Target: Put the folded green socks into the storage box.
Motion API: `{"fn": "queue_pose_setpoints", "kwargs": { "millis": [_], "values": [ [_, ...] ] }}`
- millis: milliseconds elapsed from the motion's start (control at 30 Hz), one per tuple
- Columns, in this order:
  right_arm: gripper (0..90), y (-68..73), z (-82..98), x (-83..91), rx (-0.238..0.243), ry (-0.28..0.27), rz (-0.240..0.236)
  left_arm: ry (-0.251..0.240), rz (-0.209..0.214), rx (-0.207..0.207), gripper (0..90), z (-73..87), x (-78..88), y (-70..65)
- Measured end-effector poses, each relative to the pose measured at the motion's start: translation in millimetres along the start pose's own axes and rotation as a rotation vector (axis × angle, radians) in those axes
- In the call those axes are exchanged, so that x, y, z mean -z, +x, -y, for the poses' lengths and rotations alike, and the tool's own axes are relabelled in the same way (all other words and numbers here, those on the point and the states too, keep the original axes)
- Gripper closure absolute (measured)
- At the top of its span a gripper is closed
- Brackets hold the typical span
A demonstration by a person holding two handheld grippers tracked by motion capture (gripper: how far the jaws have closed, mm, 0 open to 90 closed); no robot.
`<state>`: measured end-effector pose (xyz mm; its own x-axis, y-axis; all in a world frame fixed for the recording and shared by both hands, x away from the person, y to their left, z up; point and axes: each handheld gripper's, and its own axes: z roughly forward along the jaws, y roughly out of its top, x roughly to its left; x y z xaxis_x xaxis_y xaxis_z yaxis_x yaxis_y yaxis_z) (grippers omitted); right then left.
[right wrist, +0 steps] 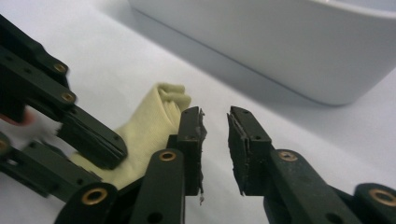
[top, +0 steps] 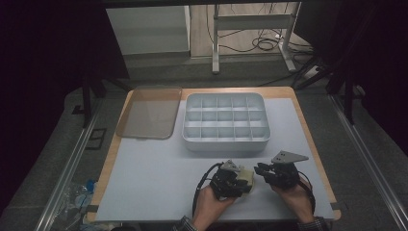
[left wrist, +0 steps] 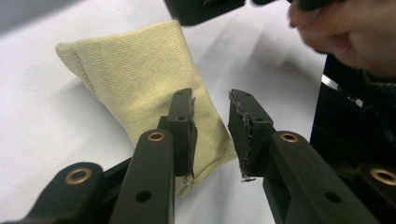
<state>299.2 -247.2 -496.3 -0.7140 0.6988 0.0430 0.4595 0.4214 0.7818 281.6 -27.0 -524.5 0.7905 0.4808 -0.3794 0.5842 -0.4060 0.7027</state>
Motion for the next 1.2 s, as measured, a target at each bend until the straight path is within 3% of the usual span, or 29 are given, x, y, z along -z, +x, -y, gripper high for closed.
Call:
{"fn": "queue_pose_setpoints", "kwargs": {
  "millis": [233, 500, 633, 867, 967, 1067, 1200],
  "values": [
    [64.6, 7.7, -7.3, 1.2, 0.014, -0.034, -0.032, -0.005, -0.005, -0.017, 67.9, 0.8, -1.8, -1.7],
    [64.3, 6.0, 0.4, -16.2, 0.017, 0.035, -0.008, -0.007, 0.002, -0.028, 64.7, 1.4, -0.8, -2.0],
    [65.1, 5.2, 3.7, -18.4, 0.012, 0.04, -0.01, -0.014, -0.003, -0.031, 62.0, 0.6, 2.0, -3.4],
    [65.6, 4.7, 4.8, -19.4, 0.01, 0.044, -0.007, -0.05, -0.082, -0.046, 55.9, -3.1, 21.9, 0.2],
    [65.6, 5.1, 5.1, -19.8, 0.011, 0.044, -0.006, -0.059, -0.142, -0.056, 46.8, -2.3, 28.2, 4.6],
    [65.5, 5.4, 5.2, -19.9, 0.014, 0.044, -0.007, -0.05, -0.232, -0.079, 33.3, 1.4, 28.2, 9.0],
    [65.4, 5.4, 5.5, -20.2, 0.012, 0.042, -0.007, -0.041, -0.282, -0.103, 22.1, 6.2, 21.3, 9.6]
  ]
}}
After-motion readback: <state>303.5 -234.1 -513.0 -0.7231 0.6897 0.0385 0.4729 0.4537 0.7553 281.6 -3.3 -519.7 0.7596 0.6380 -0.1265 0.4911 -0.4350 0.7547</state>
